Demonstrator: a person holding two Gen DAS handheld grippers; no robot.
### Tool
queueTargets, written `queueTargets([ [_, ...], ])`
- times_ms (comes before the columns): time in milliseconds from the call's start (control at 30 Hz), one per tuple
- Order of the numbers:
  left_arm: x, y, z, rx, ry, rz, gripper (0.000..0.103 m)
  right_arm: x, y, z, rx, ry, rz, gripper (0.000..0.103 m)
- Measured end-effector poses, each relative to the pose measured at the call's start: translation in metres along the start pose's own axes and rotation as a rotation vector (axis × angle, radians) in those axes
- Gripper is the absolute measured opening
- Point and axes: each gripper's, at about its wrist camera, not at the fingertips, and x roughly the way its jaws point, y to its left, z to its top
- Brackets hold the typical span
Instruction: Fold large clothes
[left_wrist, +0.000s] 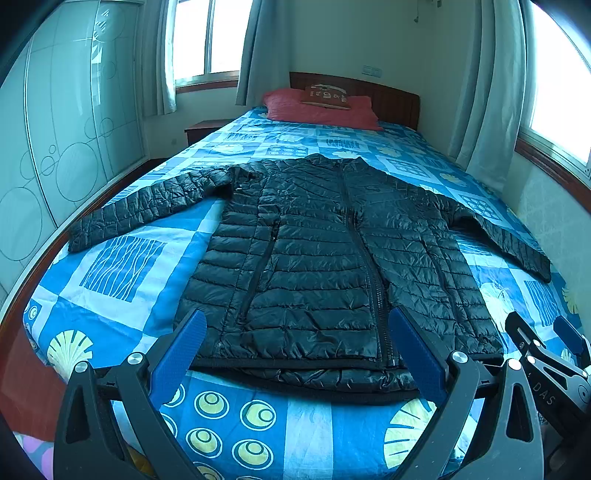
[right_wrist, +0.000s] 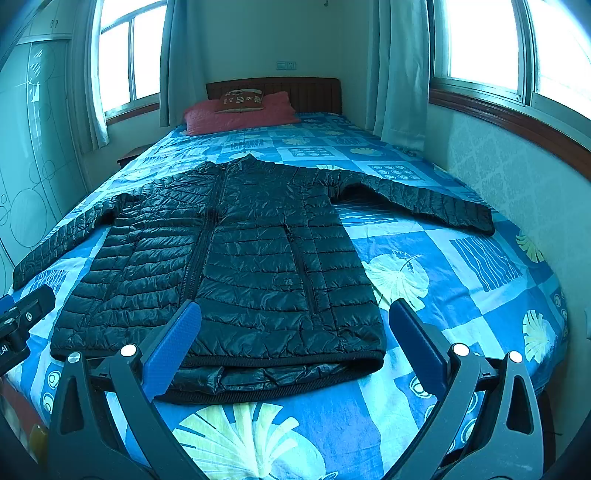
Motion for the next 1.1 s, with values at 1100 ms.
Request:
queueTargets([
  [1100, 0.01, 0.001, -0.005, -0.005, 0.024, -0.006, 0.098, 0.004, 0.0, -0.003, -0.009, 0.009, -0.001, 0.101],
])
